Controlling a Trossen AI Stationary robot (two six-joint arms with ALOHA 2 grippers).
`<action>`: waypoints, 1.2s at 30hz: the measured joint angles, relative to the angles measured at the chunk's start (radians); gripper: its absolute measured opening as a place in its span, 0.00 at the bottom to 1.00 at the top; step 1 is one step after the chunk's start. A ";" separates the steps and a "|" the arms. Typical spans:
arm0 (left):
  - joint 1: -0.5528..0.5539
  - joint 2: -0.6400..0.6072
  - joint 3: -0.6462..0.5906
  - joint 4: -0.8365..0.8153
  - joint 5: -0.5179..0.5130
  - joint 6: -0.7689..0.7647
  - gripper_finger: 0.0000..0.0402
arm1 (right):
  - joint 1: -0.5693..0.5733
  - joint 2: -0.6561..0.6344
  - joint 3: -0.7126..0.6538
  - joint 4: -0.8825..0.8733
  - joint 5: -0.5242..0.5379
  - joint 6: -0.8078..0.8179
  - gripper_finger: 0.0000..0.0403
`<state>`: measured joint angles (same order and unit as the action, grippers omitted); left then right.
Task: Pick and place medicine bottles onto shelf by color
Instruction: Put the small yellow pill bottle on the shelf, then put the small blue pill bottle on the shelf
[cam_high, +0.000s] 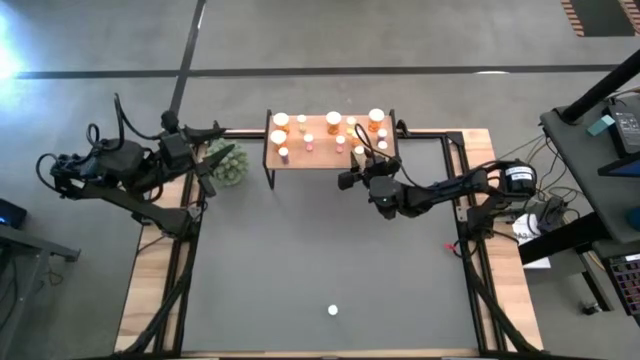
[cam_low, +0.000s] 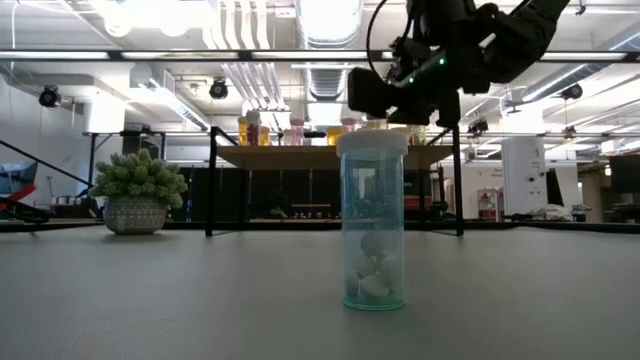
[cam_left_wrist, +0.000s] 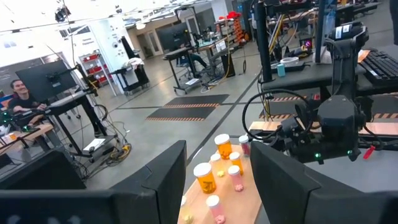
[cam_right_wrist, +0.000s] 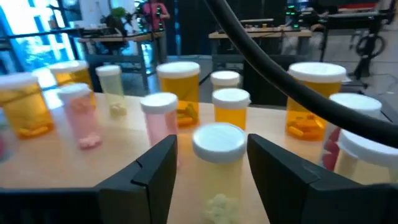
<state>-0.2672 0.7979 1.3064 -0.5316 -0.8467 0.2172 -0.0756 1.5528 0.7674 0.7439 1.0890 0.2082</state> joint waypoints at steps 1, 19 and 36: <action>0.000 0.000 0.000 0.000 0.000 0.000 0.40 | 0.004 -0.007 0.001 -0.002 -0.009 0.000 0.46; 0.000 0.010 -0.004 -0.001 0.000 -0.002 0.40 | 0.032 -0.110 0.011 -0.013 -0.067 -0.064 0.46; -0.001 0.077 -0.002 -0.009 0.000 -0.002 0.40 | 0.089 -0.280 0.011 -0.079 -0.162 -0.049 0.46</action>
<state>-0.2680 0.8749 1.3041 -0.5409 -0.8463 0.2153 0.0135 1.2726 0.7784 0.6646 0.9271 0.1588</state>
